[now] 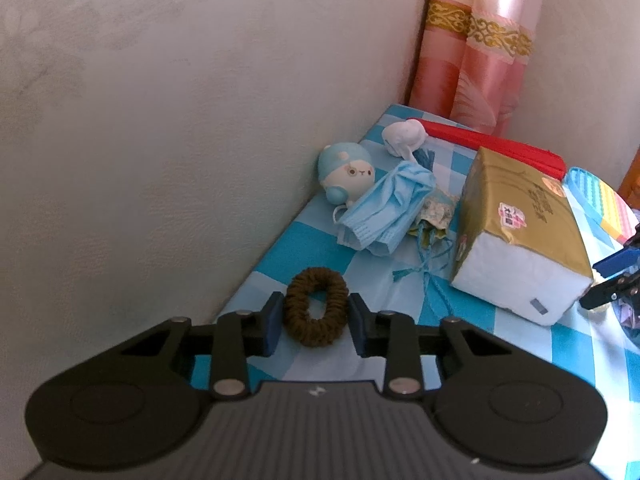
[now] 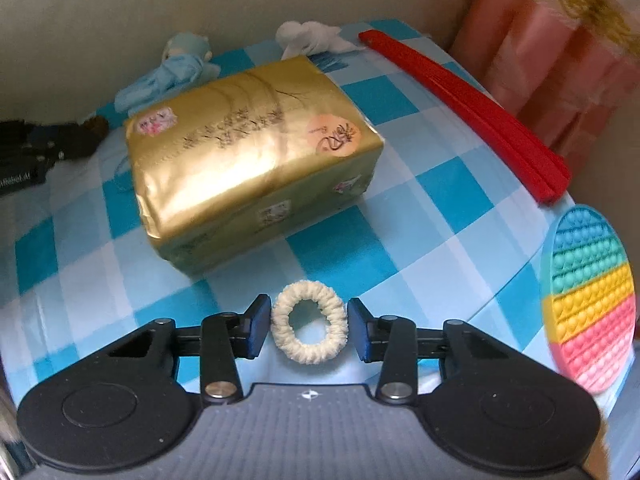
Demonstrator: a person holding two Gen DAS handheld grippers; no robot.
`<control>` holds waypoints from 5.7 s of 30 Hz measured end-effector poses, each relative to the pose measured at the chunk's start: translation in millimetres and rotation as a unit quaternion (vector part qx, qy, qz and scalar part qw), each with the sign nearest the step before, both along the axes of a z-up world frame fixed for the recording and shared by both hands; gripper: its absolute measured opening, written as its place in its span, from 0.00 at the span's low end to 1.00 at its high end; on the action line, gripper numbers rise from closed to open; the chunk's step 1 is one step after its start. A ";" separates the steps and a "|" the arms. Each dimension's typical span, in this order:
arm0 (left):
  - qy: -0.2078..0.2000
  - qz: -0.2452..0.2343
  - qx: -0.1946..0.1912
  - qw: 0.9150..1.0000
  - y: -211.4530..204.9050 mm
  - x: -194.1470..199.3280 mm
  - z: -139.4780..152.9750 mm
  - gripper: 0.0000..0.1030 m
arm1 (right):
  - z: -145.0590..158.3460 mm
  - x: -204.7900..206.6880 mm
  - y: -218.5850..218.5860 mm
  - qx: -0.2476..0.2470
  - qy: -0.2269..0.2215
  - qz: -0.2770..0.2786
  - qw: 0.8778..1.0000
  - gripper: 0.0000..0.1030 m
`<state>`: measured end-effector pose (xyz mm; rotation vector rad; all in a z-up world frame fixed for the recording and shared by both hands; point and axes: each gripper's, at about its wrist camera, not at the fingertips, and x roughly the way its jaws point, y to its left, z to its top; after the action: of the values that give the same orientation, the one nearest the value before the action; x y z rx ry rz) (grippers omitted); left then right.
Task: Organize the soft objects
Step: 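Grasp the cream ring with the right gripper while the left gripper holds the scrunchie, then carry the ring and scrunchie into the box and open both grippers, then move the left gripper back toward the light-blue face mask by the plush, then close the left gripper on the light-blue face mask and lift it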
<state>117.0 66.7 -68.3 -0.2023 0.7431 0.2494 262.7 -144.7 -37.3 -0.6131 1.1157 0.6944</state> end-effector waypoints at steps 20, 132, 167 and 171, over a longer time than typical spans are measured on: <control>0.011 -0.094 0.009 0.995 -17.8 -39.8 29.8 0.31 | 37.9 -104.3 2.6 0.048 -0.037 -0.068 0.996 0.45; -0.017 -0.267 0.060 0.962 -174.2 -49.1 99.1 0.95 | 48.4 -261.1 -124.6 0.126 -0.189 -0.261 0.938 1.00; 0.037 -0.010 0.071 0.997 -48.4 85.9 69.2 0.95 | 23.7 -196.4 -56.4 0.122 -0.151 -0.186 0.963 1.00; 0.055 0.020 0.069 0.996 -47.0 109.4 61.9 0.94 | 22.6 -193.6 -59.2 0.136 -0.149 -0.180 0.963 1.00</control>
<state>226.4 19.7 -6.3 -0.0722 0.8276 0.3509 69.1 -203.9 -14.8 -0.2565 0.8036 0.4122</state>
